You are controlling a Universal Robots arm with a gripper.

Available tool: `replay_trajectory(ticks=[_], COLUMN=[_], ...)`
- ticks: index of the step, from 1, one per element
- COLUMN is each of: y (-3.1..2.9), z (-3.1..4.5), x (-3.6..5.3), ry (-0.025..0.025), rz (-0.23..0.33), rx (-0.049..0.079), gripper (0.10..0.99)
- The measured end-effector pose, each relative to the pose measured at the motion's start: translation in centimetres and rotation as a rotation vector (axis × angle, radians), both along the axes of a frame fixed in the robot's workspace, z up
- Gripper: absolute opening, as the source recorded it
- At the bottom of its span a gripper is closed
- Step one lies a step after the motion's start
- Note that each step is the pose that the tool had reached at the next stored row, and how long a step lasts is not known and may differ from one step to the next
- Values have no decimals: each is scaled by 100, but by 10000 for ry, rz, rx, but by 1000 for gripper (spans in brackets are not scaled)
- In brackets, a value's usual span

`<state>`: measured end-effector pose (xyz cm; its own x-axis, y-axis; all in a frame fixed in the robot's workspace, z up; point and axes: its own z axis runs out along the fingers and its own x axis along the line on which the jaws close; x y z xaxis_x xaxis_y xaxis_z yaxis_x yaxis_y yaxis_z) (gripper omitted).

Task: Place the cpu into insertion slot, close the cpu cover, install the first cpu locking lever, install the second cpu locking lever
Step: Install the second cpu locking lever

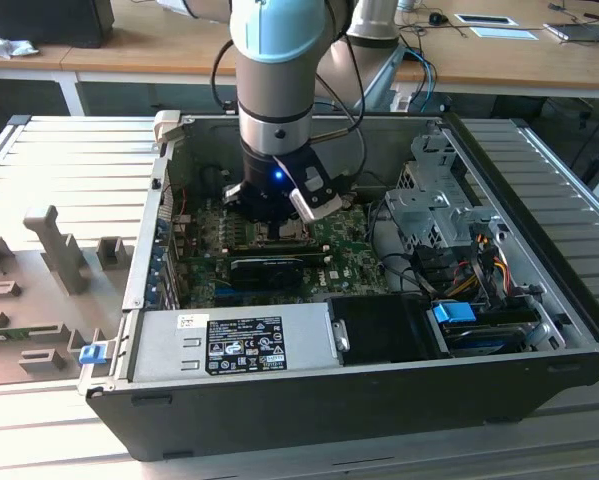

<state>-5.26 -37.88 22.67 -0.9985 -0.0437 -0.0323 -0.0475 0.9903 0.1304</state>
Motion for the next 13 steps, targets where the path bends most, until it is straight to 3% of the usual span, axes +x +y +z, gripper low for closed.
replay_trajectory(ticks=[5,7,10,11,13], y=[0,-5,-17,-29,-58], z=[-103,-120,-131,-138,-148], x=[-5,-44,-114,-144,-156], ry=[2,3,3,3,1], rz=[-2,-1,-1,-1,1], rx=[16,85,344,495,619], gripper=[106,106,106,106,106])
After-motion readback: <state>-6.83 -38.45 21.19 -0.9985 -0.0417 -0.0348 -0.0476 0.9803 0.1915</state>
